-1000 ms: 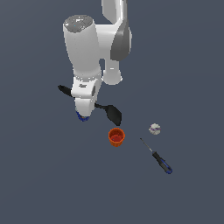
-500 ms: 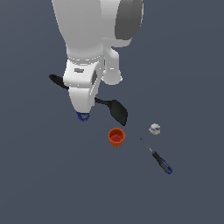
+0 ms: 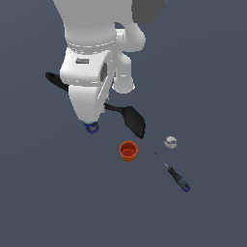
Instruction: Pick up a designated object from a clutter of objects.
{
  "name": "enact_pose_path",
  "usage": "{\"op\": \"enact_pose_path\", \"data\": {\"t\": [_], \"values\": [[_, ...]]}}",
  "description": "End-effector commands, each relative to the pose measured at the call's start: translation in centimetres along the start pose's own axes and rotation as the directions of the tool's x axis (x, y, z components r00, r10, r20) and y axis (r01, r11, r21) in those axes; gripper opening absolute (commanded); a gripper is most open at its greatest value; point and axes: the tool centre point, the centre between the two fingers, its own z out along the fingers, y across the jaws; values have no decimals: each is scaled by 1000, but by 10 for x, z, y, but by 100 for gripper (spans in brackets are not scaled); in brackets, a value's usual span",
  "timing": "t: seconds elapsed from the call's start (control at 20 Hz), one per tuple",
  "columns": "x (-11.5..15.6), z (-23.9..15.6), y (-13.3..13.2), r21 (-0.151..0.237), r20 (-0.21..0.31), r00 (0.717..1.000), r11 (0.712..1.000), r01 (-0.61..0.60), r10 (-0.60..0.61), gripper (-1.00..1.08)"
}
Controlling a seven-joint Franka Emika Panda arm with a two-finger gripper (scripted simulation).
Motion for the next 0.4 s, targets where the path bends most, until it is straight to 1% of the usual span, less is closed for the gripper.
{"op": "enact_pose_path", "data": {"t": [0.0, 0.35], "values": [[2, -7, 4, -1, 0, 1000, 1000, 0, 0, -100], [3, -13, 9, -1, 0, 1000, 1000, 0, 0, -100]]}}
